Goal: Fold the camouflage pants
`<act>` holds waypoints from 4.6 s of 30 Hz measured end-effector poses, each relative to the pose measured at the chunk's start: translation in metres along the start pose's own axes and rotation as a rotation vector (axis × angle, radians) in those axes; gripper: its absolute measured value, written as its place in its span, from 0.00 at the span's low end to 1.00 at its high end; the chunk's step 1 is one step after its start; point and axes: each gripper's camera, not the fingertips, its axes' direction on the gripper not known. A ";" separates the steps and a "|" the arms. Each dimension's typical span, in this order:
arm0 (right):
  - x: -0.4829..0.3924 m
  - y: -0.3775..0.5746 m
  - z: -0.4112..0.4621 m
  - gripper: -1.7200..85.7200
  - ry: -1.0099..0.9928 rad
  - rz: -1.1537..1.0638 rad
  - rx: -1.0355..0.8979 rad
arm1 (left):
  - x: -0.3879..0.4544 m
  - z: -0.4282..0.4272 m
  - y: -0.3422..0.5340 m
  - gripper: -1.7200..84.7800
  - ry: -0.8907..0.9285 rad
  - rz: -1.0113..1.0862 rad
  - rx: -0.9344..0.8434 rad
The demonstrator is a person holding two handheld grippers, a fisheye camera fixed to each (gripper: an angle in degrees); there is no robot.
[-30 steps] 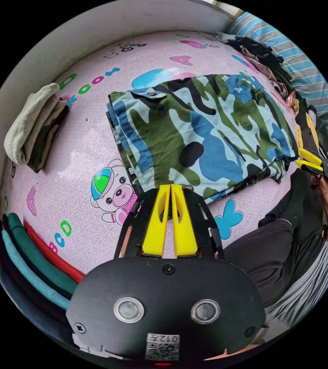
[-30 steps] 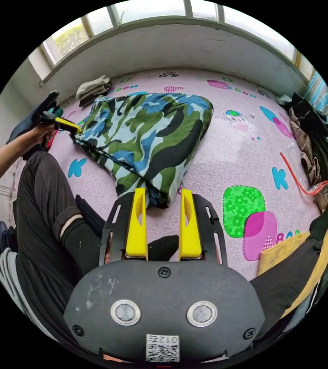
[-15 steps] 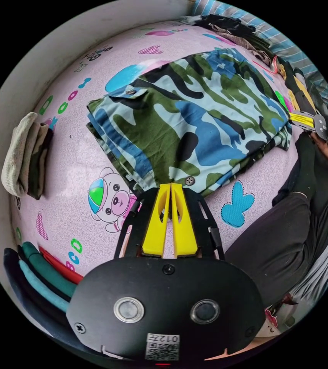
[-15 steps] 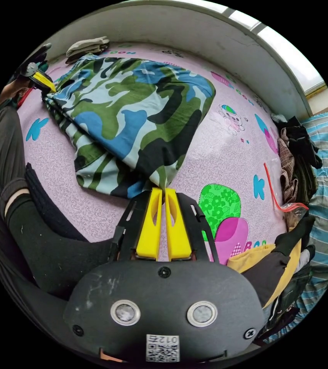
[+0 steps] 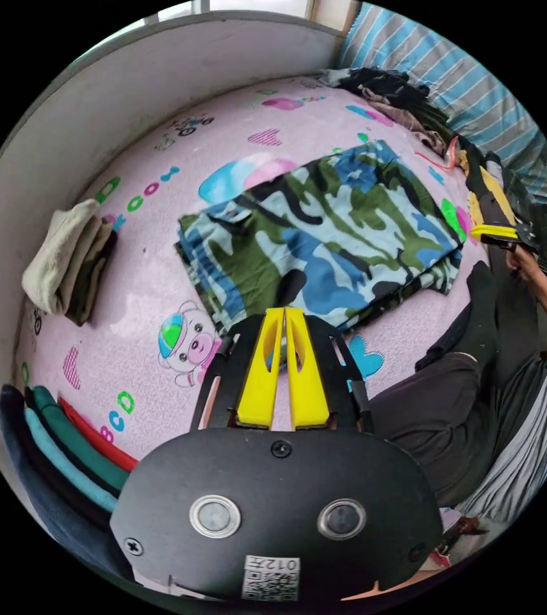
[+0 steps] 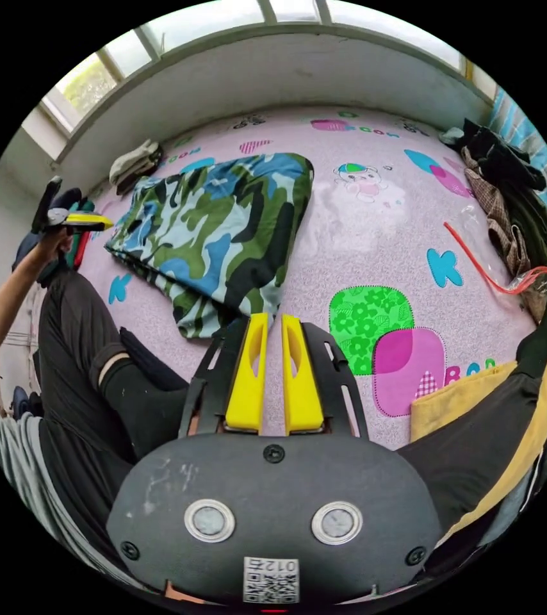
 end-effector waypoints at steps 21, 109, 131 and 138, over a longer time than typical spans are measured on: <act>0.261 -0.168 0.057 0.16 -0.532 0.278 -0.016 | 0.237 0.089 -0.140 0.02 0.328 0.430 0.056; 0.243 -0.149 0.170 0.04 -0.542 -0.573 -0.752 | 0.217 0.135 -0.311 0.02 0.081 0.047 -0.090; 0.354 0.025 0.110 0.05 -0.722 0.419 0.033 | 0.385 0.103 -0.182 0.03 0.250 0.388 -0.066; 0.346 0.022 0.097 0.02 -0.554 0.371 0.016 | 0.410 0.118 -0.172 0.02 0.094 0.487 -0.115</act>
